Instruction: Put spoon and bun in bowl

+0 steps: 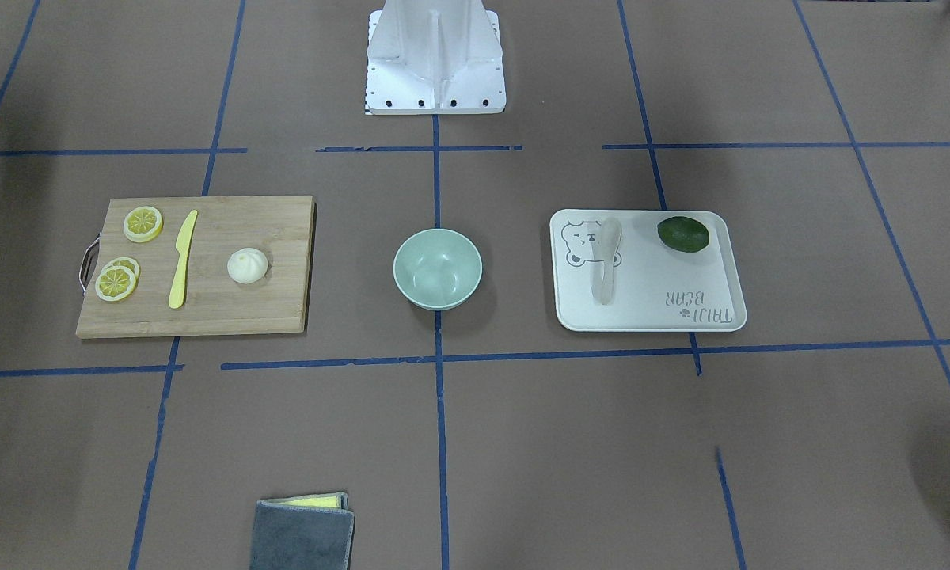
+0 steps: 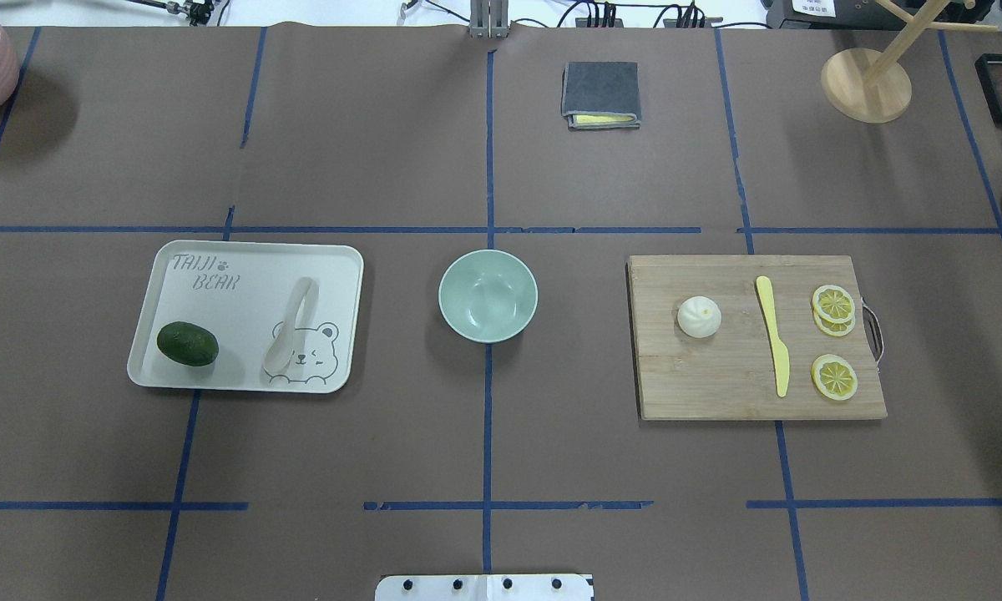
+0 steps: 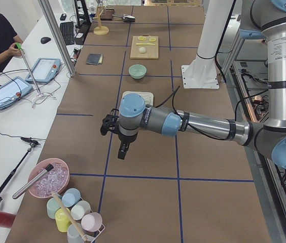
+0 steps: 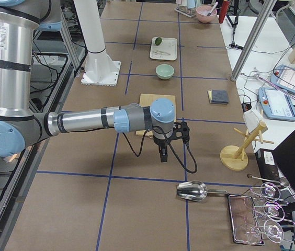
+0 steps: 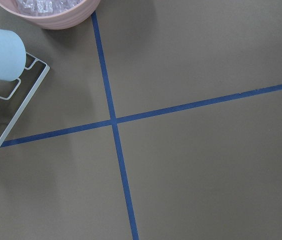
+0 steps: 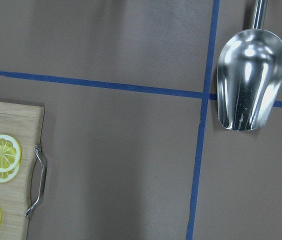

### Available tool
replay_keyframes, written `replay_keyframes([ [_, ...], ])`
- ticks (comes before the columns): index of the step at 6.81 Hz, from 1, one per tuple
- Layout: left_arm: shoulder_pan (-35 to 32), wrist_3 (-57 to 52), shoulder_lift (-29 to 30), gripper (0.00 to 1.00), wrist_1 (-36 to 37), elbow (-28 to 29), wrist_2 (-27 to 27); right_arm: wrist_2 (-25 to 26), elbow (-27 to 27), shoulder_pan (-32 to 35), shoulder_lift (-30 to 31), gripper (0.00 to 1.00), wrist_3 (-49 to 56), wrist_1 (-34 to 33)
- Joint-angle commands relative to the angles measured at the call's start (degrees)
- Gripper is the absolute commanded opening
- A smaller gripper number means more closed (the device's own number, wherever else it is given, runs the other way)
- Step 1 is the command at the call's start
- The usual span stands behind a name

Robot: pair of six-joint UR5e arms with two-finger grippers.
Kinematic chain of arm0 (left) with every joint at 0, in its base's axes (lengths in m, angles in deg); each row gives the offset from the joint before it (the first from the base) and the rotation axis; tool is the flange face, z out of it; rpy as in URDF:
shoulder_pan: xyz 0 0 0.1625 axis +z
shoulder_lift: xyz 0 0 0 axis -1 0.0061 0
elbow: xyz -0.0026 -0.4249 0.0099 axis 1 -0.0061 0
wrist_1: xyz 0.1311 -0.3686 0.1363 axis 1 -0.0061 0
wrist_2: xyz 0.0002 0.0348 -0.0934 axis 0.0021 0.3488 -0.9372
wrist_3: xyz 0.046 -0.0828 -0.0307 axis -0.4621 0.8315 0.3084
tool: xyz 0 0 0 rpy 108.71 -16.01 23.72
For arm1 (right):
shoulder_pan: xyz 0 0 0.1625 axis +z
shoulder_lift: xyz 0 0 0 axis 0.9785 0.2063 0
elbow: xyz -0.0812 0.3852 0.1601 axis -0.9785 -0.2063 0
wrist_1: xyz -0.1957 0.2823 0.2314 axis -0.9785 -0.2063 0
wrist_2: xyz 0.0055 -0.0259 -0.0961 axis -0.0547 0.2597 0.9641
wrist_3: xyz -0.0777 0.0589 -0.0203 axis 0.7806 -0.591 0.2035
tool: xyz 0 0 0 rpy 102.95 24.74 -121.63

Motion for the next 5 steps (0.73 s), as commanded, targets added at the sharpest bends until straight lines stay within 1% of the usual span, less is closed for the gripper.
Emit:
replay_keyframes([
  [1, -0.1, 0.4, -0.1, 1.00, 1.1, -0.2, -0.4, -0.1, 0.2, 0.0, 0.0, 1.00, -0.1, 0.0],
  [2, 0.1, 0.3, 0.6, 1.00, 5.0, -0.9, -0.3, 0.0, 0.0, 0.0, 0.1, 1.00, -0.3, 0.0],
  [4, 0.1, -0.2, 0.2, 1.00, 4.6, -3.5, -0.2, -0.3, -0.5, 0.0, 0.1, 1.00, -0.4, 0.0],
  [5, 0.5, -0.2, 0.0, 1.00, 4.6, -3.6, -0.6, -0.3, -0.2, 0.0, 0.3, 1.00, -0.1, 0.1],
])
